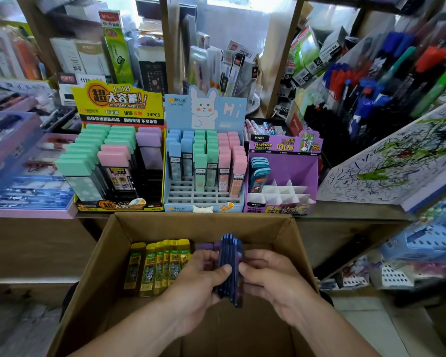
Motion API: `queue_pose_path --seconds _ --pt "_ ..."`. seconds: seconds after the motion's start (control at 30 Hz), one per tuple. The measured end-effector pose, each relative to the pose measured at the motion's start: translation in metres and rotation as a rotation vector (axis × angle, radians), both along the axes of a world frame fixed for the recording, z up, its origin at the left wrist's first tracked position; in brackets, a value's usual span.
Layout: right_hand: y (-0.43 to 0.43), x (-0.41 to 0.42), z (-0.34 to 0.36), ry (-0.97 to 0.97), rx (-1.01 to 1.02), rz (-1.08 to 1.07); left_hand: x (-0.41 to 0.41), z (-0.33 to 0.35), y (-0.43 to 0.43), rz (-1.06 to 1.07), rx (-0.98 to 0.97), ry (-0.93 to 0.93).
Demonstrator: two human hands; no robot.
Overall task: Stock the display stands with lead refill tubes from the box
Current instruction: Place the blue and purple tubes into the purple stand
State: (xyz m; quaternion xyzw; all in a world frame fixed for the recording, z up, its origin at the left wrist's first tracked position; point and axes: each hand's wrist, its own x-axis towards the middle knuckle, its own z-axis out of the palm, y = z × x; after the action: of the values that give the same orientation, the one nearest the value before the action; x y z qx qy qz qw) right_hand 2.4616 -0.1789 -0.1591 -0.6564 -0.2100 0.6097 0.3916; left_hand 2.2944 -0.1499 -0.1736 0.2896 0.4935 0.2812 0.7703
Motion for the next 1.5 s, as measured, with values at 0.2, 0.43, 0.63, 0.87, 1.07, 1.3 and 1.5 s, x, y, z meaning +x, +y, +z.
queue_pose_path --seconds 0.2,0.43,0.63,0.87,1.07,1.3,1.5 --pt "0.003 -0.001 0.011 0.059 0.027 0.093 -0.01 0.015 -0.002 -0.038 -0.038 -0.041" --pt "0.008 -0.005 0.024 0.041 0.093 0.158 -0.017 0.034 -0.001 -0.038 -0.064 -0.063" --pt "0.015 -0.011 0.037 0.018 0.182 0.188 -0.017 0.043 0.002 -0.03 0.053 -0.01" --pt "0.022 -0.011 0.045 0.044 0.196 0.168 -0.016 0.044 0.006 0.079 0.029 -0.111" --pt "0.027 -0.013 0.044 0.028 0.245 0.147 -0.009 0.05 0.009 0.109 0.005 -0.135" --pt "0.027 -0.006 0.039 0.015 0.311 0.105 -0.01 0.048 0.013 0.104 -0.012 -0.131" --pt "0.025 0.001 0.038 0.033 0.415 -0.017 -0.013 0.044 0.012 0.22 0.03 -0.13"
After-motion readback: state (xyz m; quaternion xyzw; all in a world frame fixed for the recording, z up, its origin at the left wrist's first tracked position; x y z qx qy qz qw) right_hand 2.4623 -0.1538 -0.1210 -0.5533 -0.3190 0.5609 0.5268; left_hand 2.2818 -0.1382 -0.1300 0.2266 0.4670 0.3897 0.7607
